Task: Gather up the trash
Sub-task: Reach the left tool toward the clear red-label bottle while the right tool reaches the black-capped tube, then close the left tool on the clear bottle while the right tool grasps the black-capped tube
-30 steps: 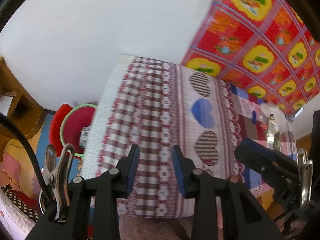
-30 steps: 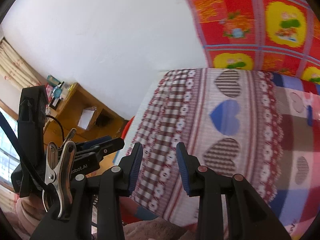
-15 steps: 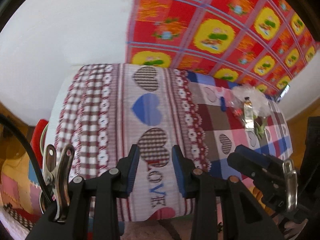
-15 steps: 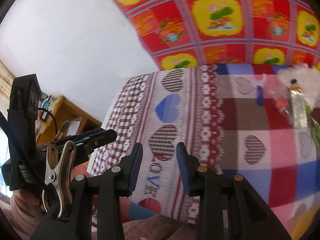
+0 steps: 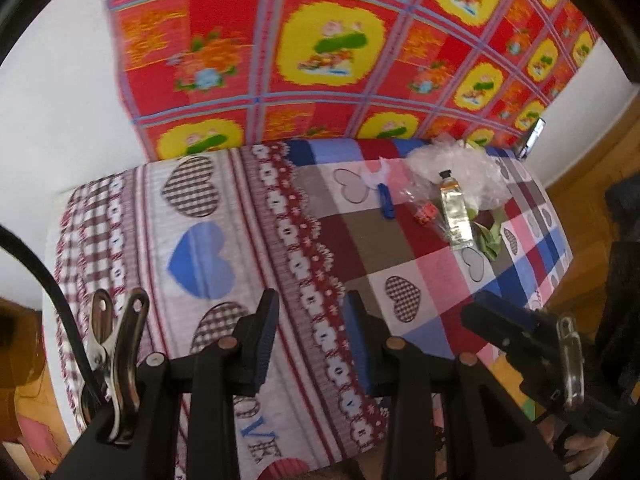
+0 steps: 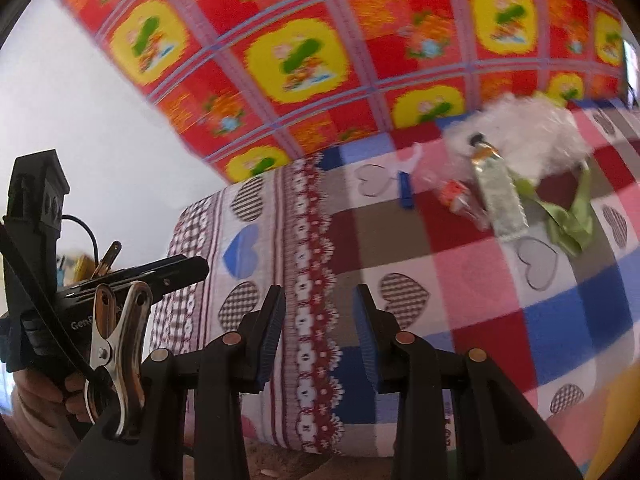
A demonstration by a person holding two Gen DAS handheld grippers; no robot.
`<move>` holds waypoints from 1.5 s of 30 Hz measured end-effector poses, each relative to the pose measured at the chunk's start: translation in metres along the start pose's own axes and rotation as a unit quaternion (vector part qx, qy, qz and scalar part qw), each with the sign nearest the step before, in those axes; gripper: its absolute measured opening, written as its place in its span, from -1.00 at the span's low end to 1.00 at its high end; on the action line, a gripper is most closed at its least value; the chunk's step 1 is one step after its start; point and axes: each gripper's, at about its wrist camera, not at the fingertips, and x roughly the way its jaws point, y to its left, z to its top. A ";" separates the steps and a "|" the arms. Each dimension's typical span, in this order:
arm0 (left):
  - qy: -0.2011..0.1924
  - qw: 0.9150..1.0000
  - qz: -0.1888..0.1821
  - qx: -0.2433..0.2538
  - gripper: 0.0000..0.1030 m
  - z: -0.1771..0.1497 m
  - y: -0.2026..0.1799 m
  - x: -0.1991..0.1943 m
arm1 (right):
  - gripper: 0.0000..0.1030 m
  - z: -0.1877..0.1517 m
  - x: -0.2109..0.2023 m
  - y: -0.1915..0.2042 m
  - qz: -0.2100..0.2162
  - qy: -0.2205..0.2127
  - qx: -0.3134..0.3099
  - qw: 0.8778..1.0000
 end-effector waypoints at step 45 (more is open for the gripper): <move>0.077 0.990 0.043 -0.107 -0.22 0.088 -0.147 0.200 | -0.30 0.043 0.016 -0.221 0.017 0.076 0.037 0.996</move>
